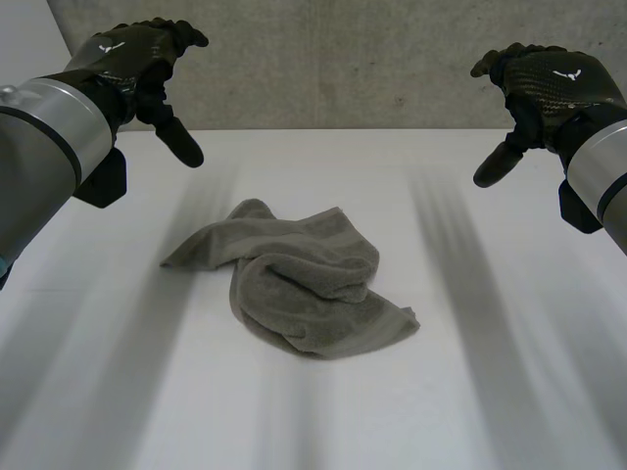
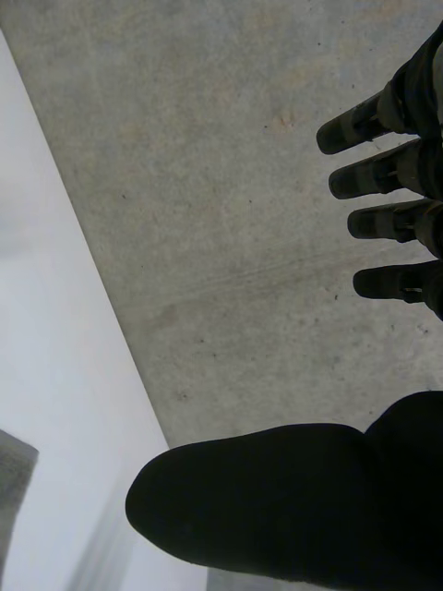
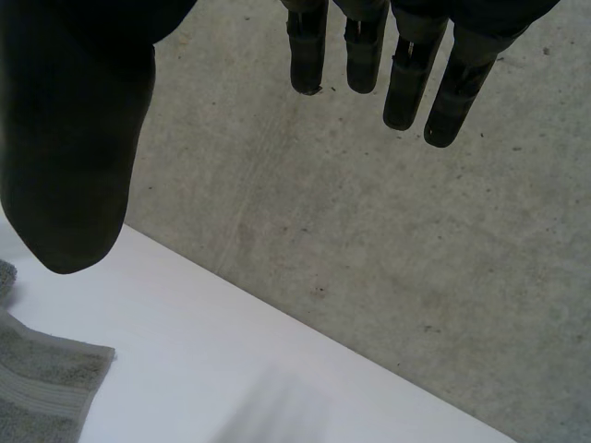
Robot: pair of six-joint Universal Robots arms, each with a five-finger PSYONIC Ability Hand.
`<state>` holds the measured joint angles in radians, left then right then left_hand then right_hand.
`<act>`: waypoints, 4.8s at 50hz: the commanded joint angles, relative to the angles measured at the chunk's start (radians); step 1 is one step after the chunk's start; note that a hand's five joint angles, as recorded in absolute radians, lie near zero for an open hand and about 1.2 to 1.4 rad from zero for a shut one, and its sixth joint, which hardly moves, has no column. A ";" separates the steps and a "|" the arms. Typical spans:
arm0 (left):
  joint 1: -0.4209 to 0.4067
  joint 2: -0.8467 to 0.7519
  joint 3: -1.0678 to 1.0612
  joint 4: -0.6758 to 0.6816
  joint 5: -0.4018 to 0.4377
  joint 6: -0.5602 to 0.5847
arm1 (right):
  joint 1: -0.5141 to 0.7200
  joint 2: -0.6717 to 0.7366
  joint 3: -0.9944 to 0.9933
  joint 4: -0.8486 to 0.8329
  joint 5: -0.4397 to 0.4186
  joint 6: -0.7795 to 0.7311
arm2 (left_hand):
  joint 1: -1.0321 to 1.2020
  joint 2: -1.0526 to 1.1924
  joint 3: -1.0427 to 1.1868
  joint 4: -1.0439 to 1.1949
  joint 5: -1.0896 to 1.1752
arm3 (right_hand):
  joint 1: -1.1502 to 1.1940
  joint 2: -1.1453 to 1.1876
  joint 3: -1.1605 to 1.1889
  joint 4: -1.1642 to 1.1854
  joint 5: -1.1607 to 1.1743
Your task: Fold the laundry
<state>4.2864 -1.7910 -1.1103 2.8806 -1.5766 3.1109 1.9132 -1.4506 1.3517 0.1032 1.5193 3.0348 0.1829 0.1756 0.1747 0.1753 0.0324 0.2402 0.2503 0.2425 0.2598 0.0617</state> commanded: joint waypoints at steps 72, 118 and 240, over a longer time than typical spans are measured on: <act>0.072 -0.439 -0.198 0.480 0.152 0.454 | 0.346 0.348 0.187 -0.387 0.004 -0.136 | 1.213 1.221 1.222 1.221 1.189 | 1.156 1.146 1.154 1.136 1.160; 0.122 -0.405 -0.111 0.155 0.116 -0.003 | -0.073 0.849 -0.845 0.454 -0.243 -0.266 | 1.213 1.221 1.222 1.221 1.189 | 1.156 1.146 1.154 1.136 1.160; 0.293 -0.125 -0.864 0.770 0.403 0.491 | -0.163 -0.264 0.411 -0.137 -0.482 0.290 | 1.213 1.221 1.222 1.221 1.189 | 1.156 1.146 1.154 1.136 1.160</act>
<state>4.5776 -1.9111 -2.0178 3.6199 -1.1185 3.6625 1.7526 -1.7364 1.8148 -0.1001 1.0714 3.3577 0.9911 0.9876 0.9867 0.9879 0.8118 1.2932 1.3094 1.3312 1.3327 1.1224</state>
